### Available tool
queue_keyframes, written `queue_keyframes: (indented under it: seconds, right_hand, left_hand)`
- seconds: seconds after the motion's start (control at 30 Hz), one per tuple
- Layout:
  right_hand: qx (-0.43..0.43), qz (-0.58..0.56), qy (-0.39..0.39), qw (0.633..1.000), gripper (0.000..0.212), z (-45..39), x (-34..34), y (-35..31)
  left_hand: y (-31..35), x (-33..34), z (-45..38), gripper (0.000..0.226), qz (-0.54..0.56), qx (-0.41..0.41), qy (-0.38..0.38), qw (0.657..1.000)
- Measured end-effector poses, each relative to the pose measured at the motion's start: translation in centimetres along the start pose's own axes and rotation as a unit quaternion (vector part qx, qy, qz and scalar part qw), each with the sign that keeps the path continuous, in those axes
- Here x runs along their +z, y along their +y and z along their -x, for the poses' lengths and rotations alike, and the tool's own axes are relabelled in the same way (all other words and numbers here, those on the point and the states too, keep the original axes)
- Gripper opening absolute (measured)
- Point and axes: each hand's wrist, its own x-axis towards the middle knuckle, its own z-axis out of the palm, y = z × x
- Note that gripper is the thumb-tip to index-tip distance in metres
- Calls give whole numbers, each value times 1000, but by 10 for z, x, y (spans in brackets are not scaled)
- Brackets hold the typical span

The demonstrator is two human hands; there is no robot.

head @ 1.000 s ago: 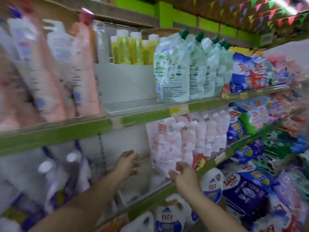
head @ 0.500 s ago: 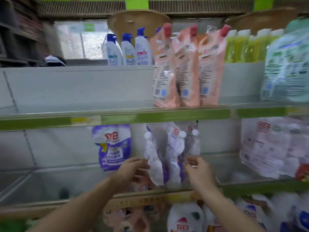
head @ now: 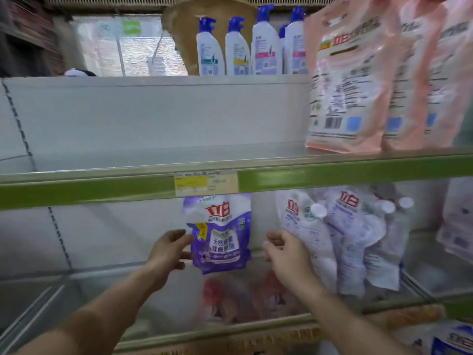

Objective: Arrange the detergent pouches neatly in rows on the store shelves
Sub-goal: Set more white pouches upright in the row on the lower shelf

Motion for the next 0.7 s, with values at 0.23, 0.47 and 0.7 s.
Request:
queue_keyframes:
  seconds: [0.23, 0.47, 0.7]
  right_hand:
    - [26, 19, 5, 999, 10, -18, 57, 13]
    - [47, 19, 14, 999, 20, -12, 61, 21]
    - [37, 14, 17, 999, 13, 4, 53, 16]
  left_hand:
    - [0, -7, -59, 54, -50, 61, -37, 996]
    - [1, 5, -66, 12, -83, 108, -10, 991]
    - [6, 2, -40, 21, -128, 160, 17, 979]
